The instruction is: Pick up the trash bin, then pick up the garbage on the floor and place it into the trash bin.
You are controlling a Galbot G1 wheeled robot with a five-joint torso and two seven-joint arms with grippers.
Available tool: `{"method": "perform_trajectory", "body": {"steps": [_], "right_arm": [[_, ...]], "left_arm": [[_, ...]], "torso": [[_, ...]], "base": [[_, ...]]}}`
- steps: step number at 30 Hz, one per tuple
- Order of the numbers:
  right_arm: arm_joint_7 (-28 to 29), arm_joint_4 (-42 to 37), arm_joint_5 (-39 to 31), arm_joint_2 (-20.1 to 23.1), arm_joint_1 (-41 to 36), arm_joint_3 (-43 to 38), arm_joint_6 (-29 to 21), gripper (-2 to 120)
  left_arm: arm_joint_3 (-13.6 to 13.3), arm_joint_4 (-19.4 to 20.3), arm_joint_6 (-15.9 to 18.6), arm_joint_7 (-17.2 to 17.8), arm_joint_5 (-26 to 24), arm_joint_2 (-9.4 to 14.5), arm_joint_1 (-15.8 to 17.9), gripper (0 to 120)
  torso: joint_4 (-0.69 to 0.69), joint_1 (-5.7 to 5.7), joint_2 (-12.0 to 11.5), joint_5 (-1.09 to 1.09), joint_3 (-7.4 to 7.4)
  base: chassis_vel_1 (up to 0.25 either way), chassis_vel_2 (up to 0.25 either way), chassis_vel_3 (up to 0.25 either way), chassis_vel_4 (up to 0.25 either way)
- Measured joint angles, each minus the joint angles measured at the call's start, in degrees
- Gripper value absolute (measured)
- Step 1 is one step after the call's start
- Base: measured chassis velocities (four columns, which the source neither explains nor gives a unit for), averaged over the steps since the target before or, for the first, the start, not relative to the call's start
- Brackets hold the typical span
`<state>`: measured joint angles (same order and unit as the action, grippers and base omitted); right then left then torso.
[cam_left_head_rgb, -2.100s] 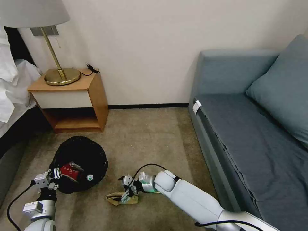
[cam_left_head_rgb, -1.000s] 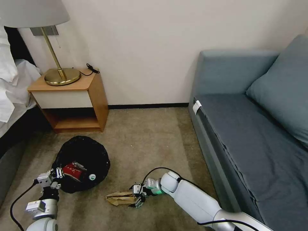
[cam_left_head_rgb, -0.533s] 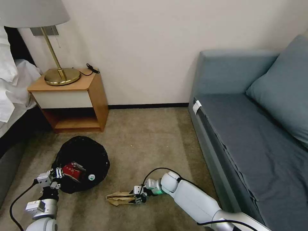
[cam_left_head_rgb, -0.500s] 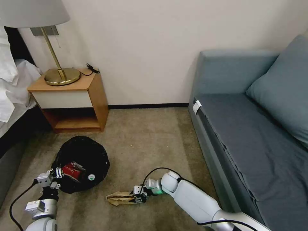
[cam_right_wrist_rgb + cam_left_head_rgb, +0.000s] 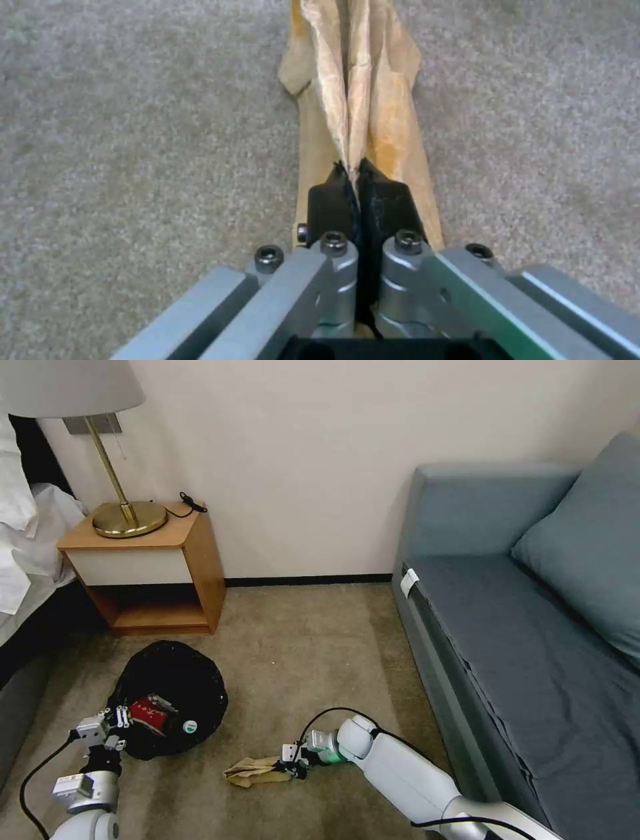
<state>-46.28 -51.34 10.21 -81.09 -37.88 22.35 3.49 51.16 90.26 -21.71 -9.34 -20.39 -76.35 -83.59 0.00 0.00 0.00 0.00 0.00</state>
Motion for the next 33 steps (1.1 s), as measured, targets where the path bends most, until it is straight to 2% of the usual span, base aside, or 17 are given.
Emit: {"method": "perform_trajectory", "body": {"steps": [26, 33], "right_arm": [[-1.1, 0.71, -1.04, -1.25, 2.34, -9.19, 0.44, 0], [-1.05, 5.36, -0.4, -1.46, 5.72, -12.77, 1.64, 0]], "left_arm": [[-0.34, -0.46, -0.11, 0.03, -0.12, 0.35, 0.15, 5], [-0.41, -0.48, -0.11, 0.04, -0.35, 0.77, 0.14, 5]], "torso": [[0.0, 0.0, 0.0, 0.0, 0.0], [0.0, 0.0, 0.0, 0.0, 0.0]], "base": [[0.0, 0.0, 0.0, 0.0], [0.0, 0.0, 0.0, 0.0]]}}
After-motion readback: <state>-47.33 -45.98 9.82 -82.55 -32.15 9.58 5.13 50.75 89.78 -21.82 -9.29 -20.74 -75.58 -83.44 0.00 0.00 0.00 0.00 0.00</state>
